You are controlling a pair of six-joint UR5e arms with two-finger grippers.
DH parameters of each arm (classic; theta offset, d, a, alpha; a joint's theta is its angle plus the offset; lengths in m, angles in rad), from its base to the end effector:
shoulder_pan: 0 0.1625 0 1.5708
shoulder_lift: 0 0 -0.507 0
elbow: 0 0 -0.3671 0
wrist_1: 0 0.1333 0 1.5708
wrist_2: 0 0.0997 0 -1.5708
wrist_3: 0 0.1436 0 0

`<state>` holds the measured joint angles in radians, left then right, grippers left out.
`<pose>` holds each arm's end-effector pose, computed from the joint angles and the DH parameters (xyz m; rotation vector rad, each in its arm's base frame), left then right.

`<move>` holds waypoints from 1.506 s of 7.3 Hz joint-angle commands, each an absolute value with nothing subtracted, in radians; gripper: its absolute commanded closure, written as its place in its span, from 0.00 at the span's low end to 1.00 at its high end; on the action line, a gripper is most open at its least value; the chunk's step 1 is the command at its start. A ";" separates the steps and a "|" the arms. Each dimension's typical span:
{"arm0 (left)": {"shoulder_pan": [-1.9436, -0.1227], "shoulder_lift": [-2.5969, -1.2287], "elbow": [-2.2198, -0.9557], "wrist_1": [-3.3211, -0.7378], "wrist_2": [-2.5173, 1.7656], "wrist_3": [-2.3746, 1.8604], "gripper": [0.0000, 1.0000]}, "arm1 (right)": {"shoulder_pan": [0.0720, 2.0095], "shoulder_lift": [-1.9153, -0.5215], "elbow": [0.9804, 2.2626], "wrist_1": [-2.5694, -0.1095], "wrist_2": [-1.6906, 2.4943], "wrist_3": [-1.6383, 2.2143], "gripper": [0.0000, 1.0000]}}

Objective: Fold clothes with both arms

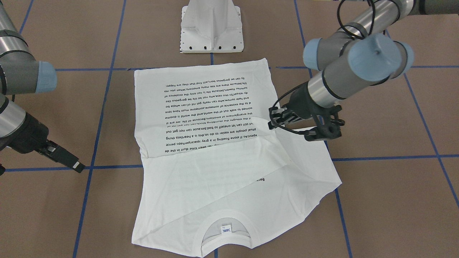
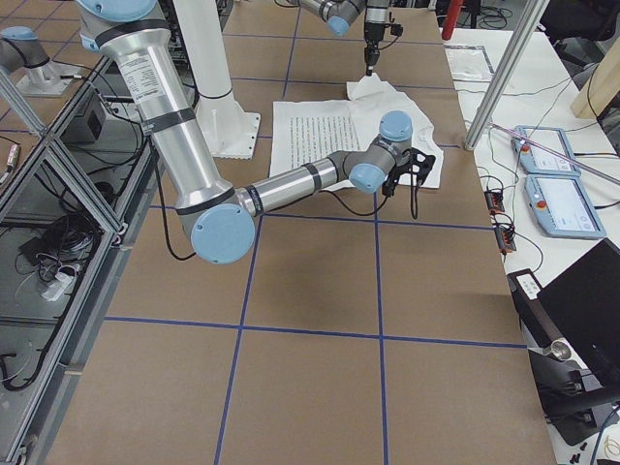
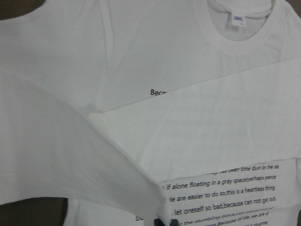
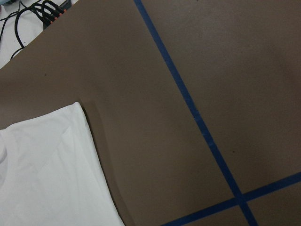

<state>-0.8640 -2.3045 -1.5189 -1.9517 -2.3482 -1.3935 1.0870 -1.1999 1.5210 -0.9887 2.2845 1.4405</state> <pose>0.4704 -0.6010 0.2704 -0.1070 1.2141 -0.1871 -0.2811 -0.6194 0.5081 -0.0513 -1.0976 0.5384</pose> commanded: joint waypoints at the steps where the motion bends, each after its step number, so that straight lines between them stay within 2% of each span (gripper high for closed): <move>1: -0.767 -2.551 -1.295 -2.067 -2.235 -1.587 1.00 | 1.118 -1.245 1.532 -0.983 2.313 1.395 0.00; 2: -0.688 -2.644 -1.152 -2.174 -2.129 -1.715 1.00 | 1.120 -1.252 1.532 -0.983 2.316 1.393 0.00; 5: -0.543 -2.755 -1.019 -2.276 -1.889 -1.755 1.00 | 1.121 -1.272 1.549 -0.983 2.318 1.388 0.00; 8: -0.509 -2.755 -0.979 -2.315 -1.867 -1.750 1.00 | 1.123 -1.275 1.548 -0.985 2.315 1.388 0.00; 9: -0.509 -2.757 -0.965 -2.322 -1.861 -1.750 0.92 | 1.121 -1.275 1.546 -0.985 2.313 1.388 0.00; 10: -0.502 -2.763 -0.944 -2.342 -1.835 -1.750 0.41 | 1.121 -1.278 1.546 -0.985 2.313 1.388 0.00; 11: -0.502 -2.764 -0.937 -2.342 -1.818 -1.752 0.31 | 1.121 -1.278 1.546 -0.985 2.313 1.393 0.00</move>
